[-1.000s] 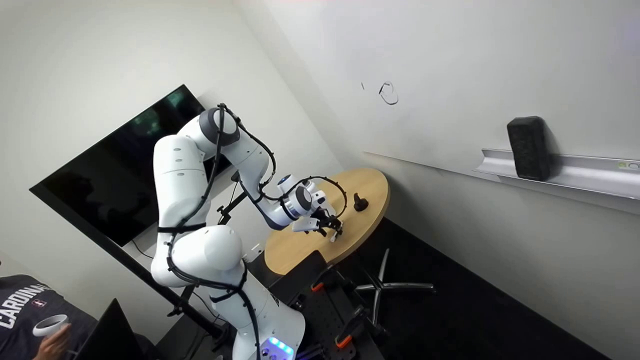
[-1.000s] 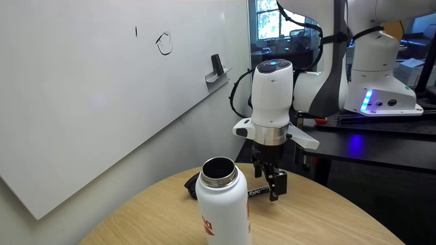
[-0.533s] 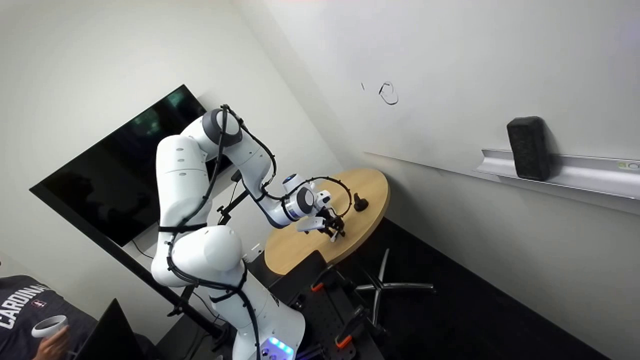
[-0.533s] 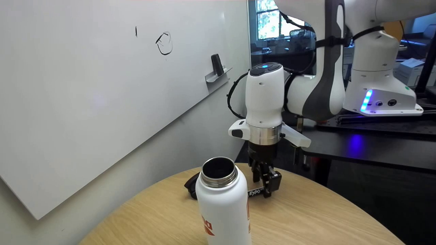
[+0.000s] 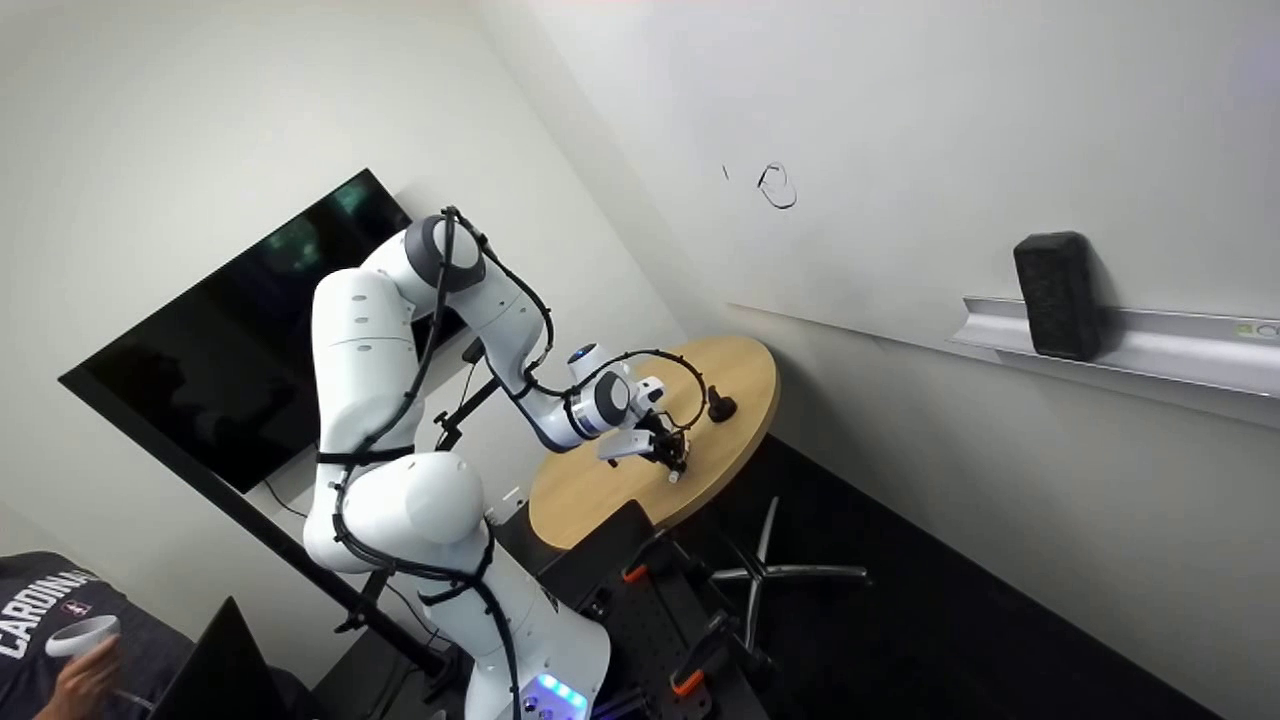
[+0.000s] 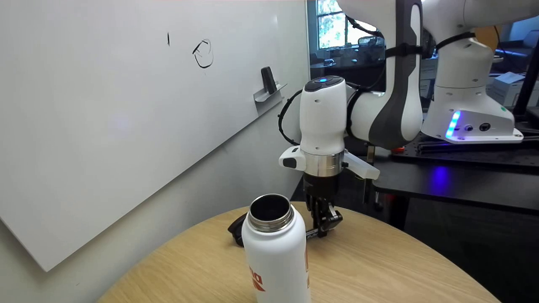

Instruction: Pick up the black marker from the table and use it to write on the whiteboard, place the marker back on the table

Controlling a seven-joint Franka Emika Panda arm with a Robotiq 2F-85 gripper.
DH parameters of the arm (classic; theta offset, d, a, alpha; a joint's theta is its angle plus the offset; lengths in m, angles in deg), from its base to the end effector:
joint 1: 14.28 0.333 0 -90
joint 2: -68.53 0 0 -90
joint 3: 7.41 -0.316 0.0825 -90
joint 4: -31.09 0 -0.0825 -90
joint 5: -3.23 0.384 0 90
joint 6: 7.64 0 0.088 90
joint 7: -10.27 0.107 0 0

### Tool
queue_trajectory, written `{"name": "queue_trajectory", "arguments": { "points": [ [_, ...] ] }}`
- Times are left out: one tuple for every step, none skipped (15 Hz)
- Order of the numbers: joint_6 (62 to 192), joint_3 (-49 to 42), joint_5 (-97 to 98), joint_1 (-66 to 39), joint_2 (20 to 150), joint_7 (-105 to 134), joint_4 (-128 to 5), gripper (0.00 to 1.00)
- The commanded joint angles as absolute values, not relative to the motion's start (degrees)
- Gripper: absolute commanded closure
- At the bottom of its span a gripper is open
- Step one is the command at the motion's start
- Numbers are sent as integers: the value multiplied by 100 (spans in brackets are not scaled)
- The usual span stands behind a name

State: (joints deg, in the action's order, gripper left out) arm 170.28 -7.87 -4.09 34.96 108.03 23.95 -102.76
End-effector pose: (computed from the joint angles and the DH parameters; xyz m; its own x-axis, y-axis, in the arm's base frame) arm 0.3062 0.3784 0.0528 0.7268 0.6822 0.0794 0.6849 -0.7286 -0.0094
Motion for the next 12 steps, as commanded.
{"name": "queue_trajectory", "arguments": {
  "points": [
    [17023, -619, -141, 3758, 10485, 2414, -10516, 94],
    [16990, -541, -102, 3861, 10334, 2451, -10619, 94],
    [16812, -410, -10, 4043, 10065, 2573, -10763, 94],
    [16708, -207, 40, 4287, 9817, 2663, -10897, 94],
    [16608, 68, 72, 4592, 9577, 2791, -11033, 94],
    [16405, 322, 62, 4859, 9239, 2929, -11207, 94],
    [16234, 685, -23, 5215, 8968, 3117, -11322, 94],
    [15993, 1083, -184, 5604, 8709, 3400, -11409, 94],
    [15654, 1430, -436, 5921, 8428, 3674, -11462, 94],
    [15301, 1761, -808, 6204, 8141, 4033, -11490, 94],
    [14923, 1965, -1292, 6363, 7831, 4455, -11489, 94],
    [14493, 1945, -1737, 6329, 7498, 4796, -11447, 94]
  ]
}}
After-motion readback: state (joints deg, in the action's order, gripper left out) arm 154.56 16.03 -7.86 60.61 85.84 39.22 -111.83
